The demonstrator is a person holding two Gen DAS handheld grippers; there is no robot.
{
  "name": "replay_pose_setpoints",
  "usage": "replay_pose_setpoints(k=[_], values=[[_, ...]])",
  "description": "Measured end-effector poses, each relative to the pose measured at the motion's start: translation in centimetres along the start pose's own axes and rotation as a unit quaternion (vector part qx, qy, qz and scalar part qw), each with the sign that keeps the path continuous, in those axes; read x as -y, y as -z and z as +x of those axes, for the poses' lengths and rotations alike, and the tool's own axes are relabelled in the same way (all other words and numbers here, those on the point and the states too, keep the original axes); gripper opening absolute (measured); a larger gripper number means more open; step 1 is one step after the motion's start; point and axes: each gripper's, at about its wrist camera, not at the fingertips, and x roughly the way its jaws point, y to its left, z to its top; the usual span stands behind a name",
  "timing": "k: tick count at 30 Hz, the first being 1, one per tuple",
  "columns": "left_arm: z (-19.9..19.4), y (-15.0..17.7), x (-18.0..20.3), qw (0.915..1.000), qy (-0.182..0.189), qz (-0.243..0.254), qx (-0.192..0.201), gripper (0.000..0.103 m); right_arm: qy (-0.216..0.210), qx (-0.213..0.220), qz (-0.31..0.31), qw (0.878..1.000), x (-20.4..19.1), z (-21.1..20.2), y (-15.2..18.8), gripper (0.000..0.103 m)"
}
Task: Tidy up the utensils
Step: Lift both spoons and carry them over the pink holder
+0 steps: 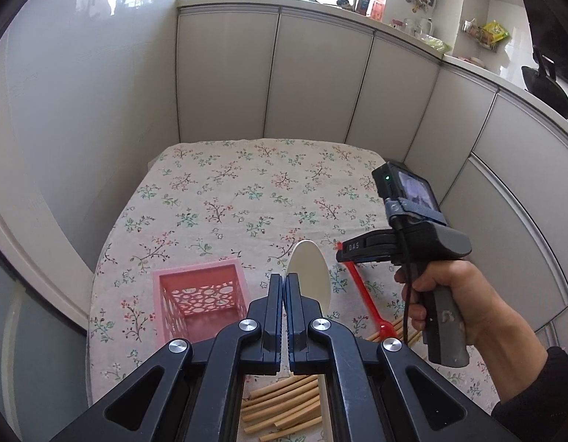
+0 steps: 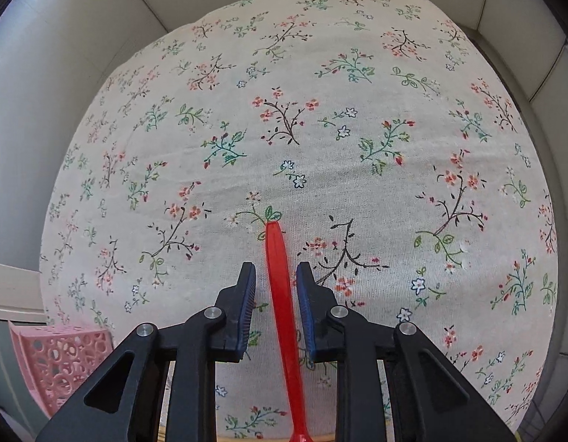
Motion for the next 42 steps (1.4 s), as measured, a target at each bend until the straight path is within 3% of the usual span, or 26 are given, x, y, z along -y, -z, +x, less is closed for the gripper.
replay_pose_setpoints(k=[2, 8, 18, 23, 28, 33, 39, 42], values=[[0.0, -0.1, -0.1, 1.0000, -0.002, -0.001, 0.001, 0.001, 0.025, 0.010, -0.013, 1.000, -0.5, 0.1, 0.1, 0.013], [-0.3, -0.4, -0.9, 0.9997, -0.007, -0.020, 0.010, 0.001, 0.034, 0.032, -0.002, 0.999, -0.1, -1.8, 1.2, 0.012], [-4.0, -1.1, -2.4, 0.9942, -0.032, -0.046, 0.092, 0.001, -0.013, 0.125, 0.005, 0.992, -1.4, -10.6, 5.1, 0.012], [-6.1, -1.6, -4.4, 0.9842, -0.065, -0.066, 0.151, 0.001, -0.043, 0.185, 0.001, 0.982, -3.0, -14.9, 7.4, 0.012], [-5.1, -1.4, -6.2, 0.9721, -0.114, -0.076, 0.191, 0.002, -0.064, 0.226, -0.012, 0.972, -3.6, -18.0, 9.5, 0.012], [-3.3, -1.7, -6.6, 0.9610, -0.141, -0.076, 0.225, 0.002, -0.071, 0.246, -0.020, 0.966, -4.0, -19.2, 10.1, 0.012], [-1.1, -1.0, -5.8, 0.9477, -0.174, -0.039, 0.265, 0.002, -0.076, 0.259, -0.025, 0.963, -3.9, -19.5, 10.2, 0.012], [0.4, -0.3, -5.7, 0.9471, -0.180, -0.029, 0.264, 0.002, -0.076, 0.259, -0.027, 0.962, -4.0, -19.4, 10.1, 0.012]])
